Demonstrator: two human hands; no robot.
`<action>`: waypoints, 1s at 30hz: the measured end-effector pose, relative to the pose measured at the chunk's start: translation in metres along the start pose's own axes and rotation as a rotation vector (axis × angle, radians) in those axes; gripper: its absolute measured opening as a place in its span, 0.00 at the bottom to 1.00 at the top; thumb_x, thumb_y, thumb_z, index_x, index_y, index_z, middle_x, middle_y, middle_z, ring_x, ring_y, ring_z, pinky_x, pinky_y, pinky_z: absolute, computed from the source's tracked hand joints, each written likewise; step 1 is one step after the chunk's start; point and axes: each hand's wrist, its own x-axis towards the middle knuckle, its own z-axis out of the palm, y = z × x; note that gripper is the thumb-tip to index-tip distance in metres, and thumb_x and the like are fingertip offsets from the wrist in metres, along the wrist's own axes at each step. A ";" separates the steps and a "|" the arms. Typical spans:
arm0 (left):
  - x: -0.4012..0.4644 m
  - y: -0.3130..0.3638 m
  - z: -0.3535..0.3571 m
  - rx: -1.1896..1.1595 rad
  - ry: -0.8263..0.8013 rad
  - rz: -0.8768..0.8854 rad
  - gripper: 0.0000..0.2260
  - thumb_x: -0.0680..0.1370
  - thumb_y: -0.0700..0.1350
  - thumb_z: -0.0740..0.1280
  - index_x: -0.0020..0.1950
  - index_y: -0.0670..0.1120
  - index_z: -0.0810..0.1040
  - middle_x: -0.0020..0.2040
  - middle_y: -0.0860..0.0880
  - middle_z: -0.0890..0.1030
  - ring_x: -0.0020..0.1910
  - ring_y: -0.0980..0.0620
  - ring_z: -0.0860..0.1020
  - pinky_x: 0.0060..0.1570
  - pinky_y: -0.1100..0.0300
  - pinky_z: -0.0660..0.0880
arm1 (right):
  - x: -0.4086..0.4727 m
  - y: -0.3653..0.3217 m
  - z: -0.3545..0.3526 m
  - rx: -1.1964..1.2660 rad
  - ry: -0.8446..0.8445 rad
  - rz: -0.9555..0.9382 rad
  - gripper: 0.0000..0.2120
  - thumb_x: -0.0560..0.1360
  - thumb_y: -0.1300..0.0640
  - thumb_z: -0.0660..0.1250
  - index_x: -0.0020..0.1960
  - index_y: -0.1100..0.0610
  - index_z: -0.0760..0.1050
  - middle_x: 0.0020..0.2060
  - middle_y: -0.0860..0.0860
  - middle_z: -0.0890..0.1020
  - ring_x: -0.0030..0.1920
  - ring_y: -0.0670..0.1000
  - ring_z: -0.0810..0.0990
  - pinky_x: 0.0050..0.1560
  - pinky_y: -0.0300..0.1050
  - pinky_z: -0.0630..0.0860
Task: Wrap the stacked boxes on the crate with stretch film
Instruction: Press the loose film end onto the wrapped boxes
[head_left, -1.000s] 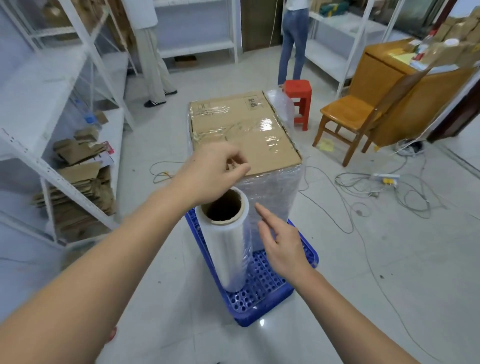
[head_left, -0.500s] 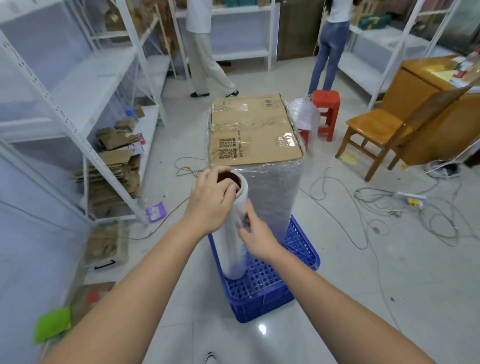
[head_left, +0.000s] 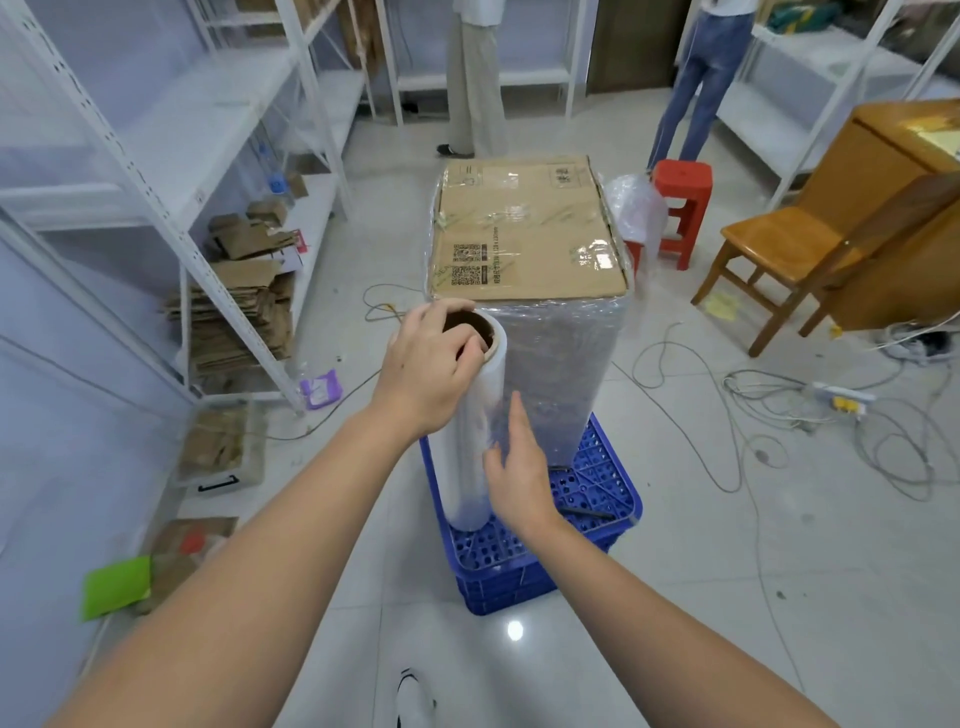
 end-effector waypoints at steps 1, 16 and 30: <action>0.001 0.000 0.000 0.005 0.009 0.003 0.22 0.80 0.56 0.52 0.45 0.51 0.84 0.69 0.56 0.74 0.66 0.50 0.68 0.65 0.44 0.69 | -0.003 0.001 0.009 -0.012 -0.035 0.000 0.39 0.79 0.60 0.59 0.79 0.46 0.37 0.78 0.48 0.58 0.72 0.49 0.67 0.68 0.50 0.71; 0.004 -0.005 0.006 0.012 0.086 0.052 0.19 0.81 0.53 0.55 0.42 0.49 0.83 0.67 0.54 0.77 0.64 0.48 0.70 0.64 0.44 0.70 | 0.023 0.065 0.035 -0.029 -0.475 0.473 0.41 0.81 0.56 0.62 0.79 0.55 0.34 0.65 0.58 0.72 0.40 0.49 0.74 0.33 0.36 0.69; 0.001 -0.003 0.005 -0.007 0.079 0.037 0.20 0.80 0.54 0.54 0.41 0.49 0.83 0.67 0.54 0.76 0.64 0.49 0.69 0.62 0.45 0.70 | 0.040 0.078 0.048 0.974 -0.091 0.886 0.21 0.82 0.46 0.60 0.70 0.57 0.71 0.63 0.58 0.78 0.60 0.55 0.77 0.65 0.49 0.74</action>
